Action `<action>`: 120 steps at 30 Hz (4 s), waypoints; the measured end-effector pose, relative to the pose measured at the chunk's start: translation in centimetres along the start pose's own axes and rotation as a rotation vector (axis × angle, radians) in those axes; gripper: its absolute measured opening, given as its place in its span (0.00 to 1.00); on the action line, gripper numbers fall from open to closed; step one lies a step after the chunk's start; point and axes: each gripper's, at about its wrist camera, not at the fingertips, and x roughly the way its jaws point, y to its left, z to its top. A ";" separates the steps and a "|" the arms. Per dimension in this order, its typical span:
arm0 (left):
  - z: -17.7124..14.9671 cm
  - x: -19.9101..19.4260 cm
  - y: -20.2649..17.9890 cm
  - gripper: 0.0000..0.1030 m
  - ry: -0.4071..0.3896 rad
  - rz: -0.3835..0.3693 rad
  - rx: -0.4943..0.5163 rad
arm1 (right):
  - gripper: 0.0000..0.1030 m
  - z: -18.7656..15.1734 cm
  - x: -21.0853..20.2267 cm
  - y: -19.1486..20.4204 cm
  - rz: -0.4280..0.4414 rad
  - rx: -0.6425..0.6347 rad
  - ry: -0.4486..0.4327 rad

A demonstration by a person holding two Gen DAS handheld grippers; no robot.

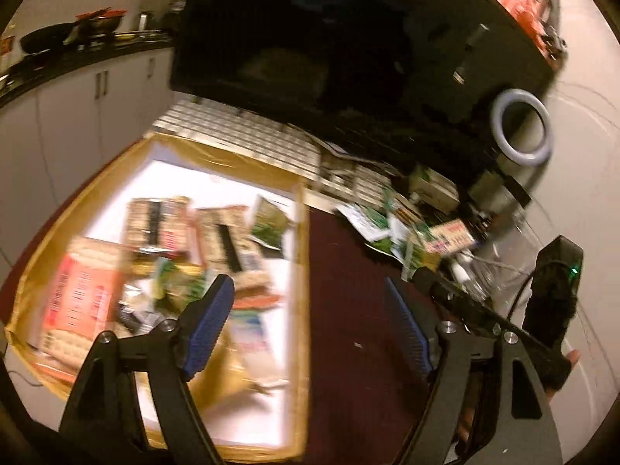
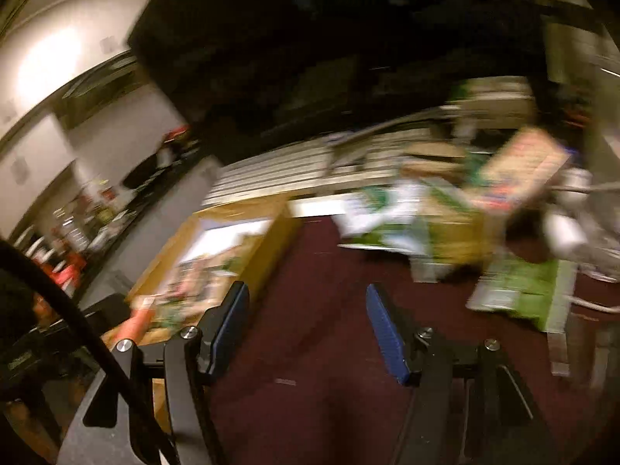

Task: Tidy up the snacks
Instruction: 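Grasp a green pea snack packet on the cloth with the right tool, then grasp the kraft-paper snack packet with the left tool while the right tool holds its packet, then carry both packets into the tray and open both tools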

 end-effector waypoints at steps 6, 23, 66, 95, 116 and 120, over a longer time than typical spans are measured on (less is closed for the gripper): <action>-0.6 1.1 -2.8 0.77 0.043 -0.015 0.070 | 0.61 1.5 -2.6 -7.2 -0.155 0.171 -0.063; -1.4 1.6 -4.2 0.77 0.064 -0.032 0.108 | 0.61 1.4 0.9 -6.9 -0.209 0.048 0.129; -0.2 18.5 -20.1 0.77 0.206 0.121 0.972 | 0.36 -1.5 -3.6 -8.4 -0.292 0.270 -0.120; -4.1 7.0 -11.2 0.39 0.298 -0.051 0.346 | 0.36 -1.9 -3.7 -7.1 -0.149 0.143 -0.073; 3.7 -3.7 6.8 0.39 0.014 0.157 -0.021 | 0.36 1.3 5.3 10.7 0.192 -0.142 0.126; 3.5 -2.0 10.0 0.39 0.061 0.160 -0.061 | 0.36 1.5 7.8 12.3 0.168 -0.181 0.156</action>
